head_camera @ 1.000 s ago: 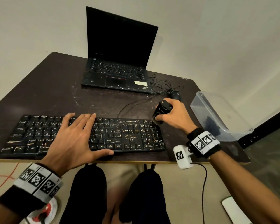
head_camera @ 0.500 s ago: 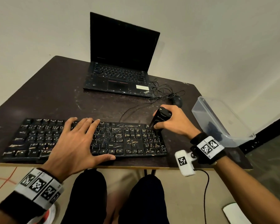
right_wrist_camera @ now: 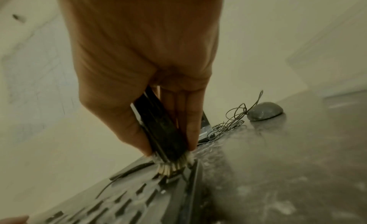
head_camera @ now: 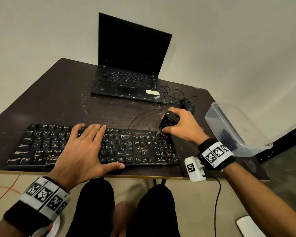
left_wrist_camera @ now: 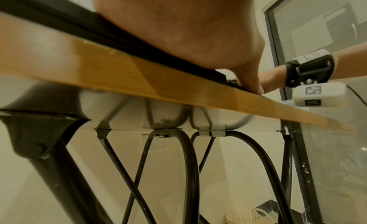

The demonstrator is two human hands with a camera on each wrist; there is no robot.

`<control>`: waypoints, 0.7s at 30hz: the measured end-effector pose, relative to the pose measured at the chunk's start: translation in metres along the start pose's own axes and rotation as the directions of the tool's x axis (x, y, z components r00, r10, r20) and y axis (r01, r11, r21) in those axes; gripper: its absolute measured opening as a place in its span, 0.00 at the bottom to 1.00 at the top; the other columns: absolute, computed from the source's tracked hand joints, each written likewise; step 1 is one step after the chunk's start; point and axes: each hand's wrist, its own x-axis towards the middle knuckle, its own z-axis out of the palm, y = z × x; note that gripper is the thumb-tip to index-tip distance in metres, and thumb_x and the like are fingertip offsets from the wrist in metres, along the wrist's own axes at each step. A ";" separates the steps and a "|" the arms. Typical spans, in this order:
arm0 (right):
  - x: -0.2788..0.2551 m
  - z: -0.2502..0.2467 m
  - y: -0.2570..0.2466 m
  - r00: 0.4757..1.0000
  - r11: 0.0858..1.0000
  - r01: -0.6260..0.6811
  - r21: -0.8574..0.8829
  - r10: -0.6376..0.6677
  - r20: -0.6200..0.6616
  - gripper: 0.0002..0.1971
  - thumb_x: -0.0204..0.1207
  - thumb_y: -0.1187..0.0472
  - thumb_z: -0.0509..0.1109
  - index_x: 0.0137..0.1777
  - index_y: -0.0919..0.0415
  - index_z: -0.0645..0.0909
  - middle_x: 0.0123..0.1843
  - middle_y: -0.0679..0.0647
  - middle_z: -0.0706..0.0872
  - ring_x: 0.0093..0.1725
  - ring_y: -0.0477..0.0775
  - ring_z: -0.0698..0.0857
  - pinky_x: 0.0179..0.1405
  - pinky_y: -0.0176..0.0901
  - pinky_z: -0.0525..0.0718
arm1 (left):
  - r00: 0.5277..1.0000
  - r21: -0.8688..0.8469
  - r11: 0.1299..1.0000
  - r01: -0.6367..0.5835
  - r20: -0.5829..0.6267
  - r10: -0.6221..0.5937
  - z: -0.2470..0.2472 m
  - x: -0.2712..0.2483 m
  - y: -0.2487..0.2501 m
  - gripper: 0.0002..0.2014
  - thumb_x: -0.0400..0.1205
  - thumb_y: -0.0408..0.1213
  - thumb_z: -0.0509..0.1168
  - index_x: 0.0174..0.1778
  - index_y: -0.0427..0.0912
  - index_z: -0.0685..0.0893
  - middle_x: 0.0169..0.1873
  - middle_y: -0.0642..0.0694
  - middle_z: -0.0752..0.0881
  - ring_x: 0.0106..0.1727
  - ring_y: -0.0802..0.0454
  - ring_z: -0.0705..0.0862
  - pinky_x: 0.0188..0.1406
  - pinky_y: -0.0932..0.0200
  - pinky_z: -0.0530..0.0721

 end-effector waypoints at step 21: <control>-0.004 0.005 -0.007 0.987 0.986 0.150 -0.069 -0.145 0.071 0.15 0.63 0.60 0.83 0.50 0.48 0.87 0.44 0.47 0.94 0.46 0.50 0.93 0.51 0.58 0.92 | 1.000 -0.016 1.000 -0.003 -0.008 0.003 0.000 0.001 0.000 0.66 0.70 0.90 0.47 0.83 0.31 0.74 0.77 0.35 0.81 0.79 0.40 0.79 0.84 0.34 0.63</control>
